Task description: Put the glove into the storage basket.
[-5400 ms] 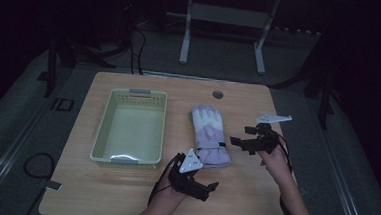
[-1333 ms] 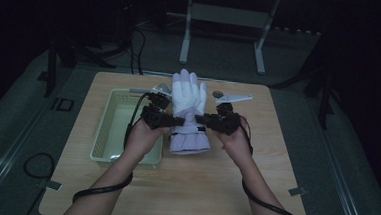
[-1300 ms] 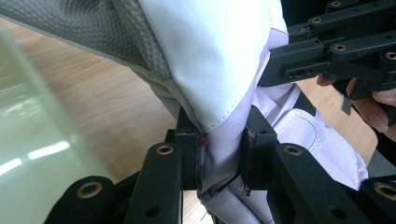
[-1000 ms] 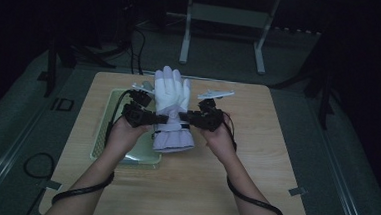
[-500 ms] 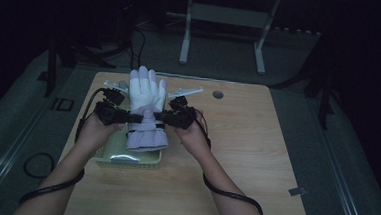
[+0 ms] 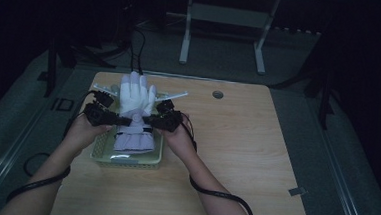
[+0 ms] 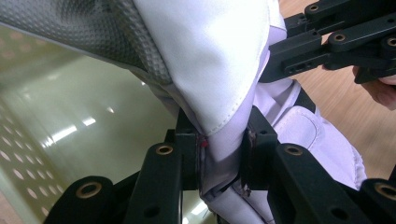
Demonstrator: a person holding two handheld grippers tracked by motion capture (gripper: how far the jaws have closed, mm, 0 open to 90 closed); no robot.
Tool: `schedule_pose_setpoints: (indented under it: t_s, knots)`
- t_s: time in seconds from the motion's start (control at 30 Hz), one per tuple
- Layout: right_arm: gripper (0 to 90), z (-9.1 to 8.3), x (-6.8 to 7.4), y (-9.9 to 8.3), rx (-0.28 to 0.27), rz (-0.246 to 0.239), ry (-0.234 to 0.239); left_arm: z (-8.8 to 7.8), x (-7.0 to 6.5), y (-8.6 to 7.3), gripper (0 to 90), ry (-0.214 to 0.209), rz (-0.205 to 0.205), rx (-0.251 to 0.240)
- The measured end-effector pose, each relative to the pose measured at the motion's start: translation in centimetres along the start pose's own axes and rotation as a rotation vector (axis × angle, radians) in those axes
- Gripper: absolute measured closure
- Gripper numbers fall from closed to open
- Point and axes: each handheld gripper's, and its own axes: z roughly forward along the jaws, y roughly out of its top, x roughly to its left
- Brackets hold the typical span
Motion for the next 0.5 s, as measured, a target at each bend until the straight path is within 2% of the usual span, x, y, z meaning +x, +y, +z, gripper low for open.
schedule_pose_setpoints:
  t_s: [0.27, 0.4, 0.43, 0.5]
  knots:
    - [80.1, 2.1, 0.0, -1.5, 0.064, -0.004, -0.03, 1.9, 1.2, -1.6, 73.0, 0.003, -0.034, 0.045]
    - [80.0, 3.2, 0.3, -1.9, 0.1, -0.02, -0.043, 2.5, 1.7, -2.2, 72.9, 0.017, -0.051, 0.081]
    - [79.9, 3.7, 0.6, -2.0, 0.125, -0.03, -0.058, 2.7, 1.7, -2.3, 72.8, 0.022, -0.058, 0.09]
    - [79.9, 3.9, 0.7, -2.1, 0.13, -0.033, -0.061, 2.9, 1.8, -2.5, 72.8, 0.029, -0.064, 0.104]
